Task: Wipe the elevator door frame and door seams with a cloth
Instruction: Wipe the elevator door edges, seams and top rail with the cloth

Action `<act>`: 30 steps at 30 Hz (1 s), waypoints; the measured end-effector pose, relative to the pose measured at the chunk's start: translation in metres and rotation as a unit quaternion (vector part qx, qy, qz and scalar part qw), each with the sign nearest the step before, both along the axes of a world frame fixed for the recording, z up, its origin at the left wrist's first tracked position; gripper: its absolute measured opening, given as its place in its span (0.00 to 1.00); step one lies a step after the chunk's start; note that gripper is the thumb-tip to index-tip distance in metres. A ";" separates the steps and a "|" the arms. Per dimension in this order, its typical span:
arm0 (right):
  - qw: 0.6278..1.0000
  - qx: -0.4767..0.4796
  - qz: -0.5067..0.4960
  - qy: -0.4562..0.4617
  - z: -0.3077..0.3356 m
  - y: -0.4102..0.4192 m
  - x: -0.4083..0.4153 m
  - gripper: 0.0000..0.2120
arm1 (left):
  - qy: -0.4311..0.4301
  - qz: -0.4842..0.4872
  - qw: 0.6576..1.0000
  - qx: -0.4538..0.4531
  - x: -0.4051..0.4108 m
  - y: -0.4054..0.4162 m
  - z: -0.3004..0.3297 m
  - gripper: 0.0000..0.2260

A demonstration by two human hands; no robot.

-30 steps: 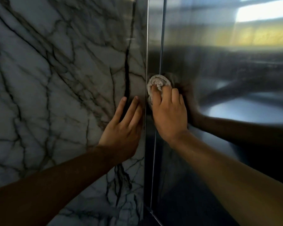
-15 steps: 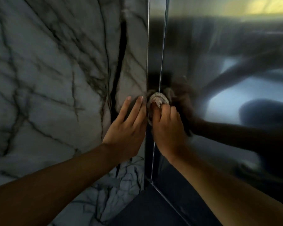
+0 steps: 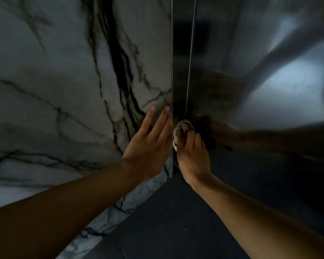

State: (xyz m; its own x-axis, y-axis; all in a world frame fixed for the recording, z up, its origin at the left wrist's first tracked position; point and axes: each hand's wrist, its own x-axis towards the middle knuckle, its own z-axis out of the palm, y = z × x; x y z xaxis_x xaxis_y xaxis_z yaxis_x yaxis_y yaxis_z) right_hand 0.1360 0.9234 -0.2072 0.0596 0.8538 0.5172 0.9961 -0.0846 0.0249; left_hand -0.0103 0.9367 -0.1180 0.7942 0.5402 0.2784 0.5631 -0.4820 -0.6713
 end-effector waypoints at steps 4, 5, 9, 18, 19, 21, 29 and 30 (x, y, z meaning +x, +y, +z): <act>0.998 -0.068 -0.011 -0.002 -0.035 -0.001 -0.003 0.25 | 0.018 0.008 1.000 -0.015 0.000 -0.003 -0.026 0.33; 0.995 -0.096 -0.017 -0.004 -0.041 -0.002 -0.002 0.27 | 0.026 0.011 0.999 -0.017 0.000 -0.003 -0.030 0.34; 0.977 -0.205 -0.019 0.045 -0.059 -0.015 -0.002 0.37 | 0.047 0.016 0.998 -0.037 0.002 -0.006 -0.041 0.35; 0.986 -0.150 0.047 0.061 0.004 -0.032 0.016 0.32 | 0.018 -0.025 0.999 -0.033 0.020 -0.005 -0.001 0.33; 0.988 -0.133 0.056 0.061 0.027 -0.032 0.020 0.31 | 0.011 -0.034 0.999 -0.032 0.024 -0.003 0.019 0.33; 0.991 -0.105 0.061 0.048 0.064 -0.030 0.026 0.28 | 0.003 -0.034 0.999 -0.013 0.027 0.001 0.052 0.33; 0.995 -0.026 0.083 0.054 0.274 -0.035 0.042 0.27 | -0.177 -0.051 0.981 -0.061 0.043 -0.002 0.245 0.39; 0.995 -0.004 0.083 0.048 0.295 -0.036 0.042 0.28 | -0.197 -0.054 0.977 -0.056 0.044 -0.004 0.268 0.38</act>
State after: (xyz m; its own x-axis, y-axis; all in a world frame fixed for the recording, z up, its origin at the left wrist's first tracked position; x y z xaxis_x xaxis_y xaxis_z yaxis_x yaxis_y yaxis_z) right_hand 0.1780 0.8878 0.0882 -0.0343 0.8599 0.5093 0.9941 0.0820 -0.0715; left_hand 0.0342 0.9323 0.1497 0.6913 0.5033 0.5185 0.7088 -0.6117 -0.3513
